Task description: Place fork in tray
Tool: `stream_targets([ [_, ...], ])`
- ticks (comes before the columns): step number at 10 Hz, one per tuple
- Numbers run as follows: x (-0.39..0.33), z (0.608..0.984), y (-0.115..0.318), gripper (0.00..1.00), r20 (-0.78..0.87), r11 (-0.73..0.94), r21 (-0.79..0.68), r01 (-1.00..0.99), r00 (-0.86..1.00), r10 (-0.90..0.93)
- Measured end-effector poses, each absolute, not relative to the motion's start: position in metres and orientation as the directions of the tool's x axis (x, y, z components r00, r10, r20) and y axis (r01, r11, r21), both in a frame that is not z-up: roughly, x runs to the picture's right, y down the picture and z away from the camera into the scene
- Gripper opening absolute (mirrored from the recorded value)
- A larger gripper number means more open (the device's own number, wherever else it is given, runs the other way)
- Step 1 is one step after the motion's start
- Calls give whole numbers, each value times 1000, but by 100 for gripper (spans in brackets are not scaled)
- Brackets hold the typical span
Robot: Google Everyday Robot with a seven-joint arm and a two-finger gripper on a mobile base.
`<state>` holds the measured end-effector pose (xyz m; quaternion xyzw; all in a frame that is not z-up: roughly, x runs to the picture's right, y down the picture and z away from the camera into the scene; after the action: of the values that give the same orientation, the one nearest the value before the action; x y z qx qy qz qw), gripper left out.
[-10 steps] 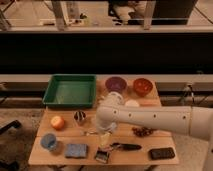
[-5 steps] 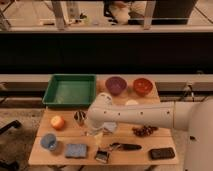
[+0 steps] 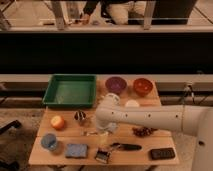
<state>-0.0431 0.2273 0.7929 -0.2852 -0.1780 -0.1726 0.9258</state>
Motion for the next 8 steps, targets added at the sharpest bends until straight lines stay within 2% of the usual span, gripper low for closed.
stream_targets([
  [4, -47, 809, 237, 78, 421, 759, -489, 429, 879, -226],
  [8, -54, 821, 238, 59, 420, 749, -500, 434, 878, -229],
])
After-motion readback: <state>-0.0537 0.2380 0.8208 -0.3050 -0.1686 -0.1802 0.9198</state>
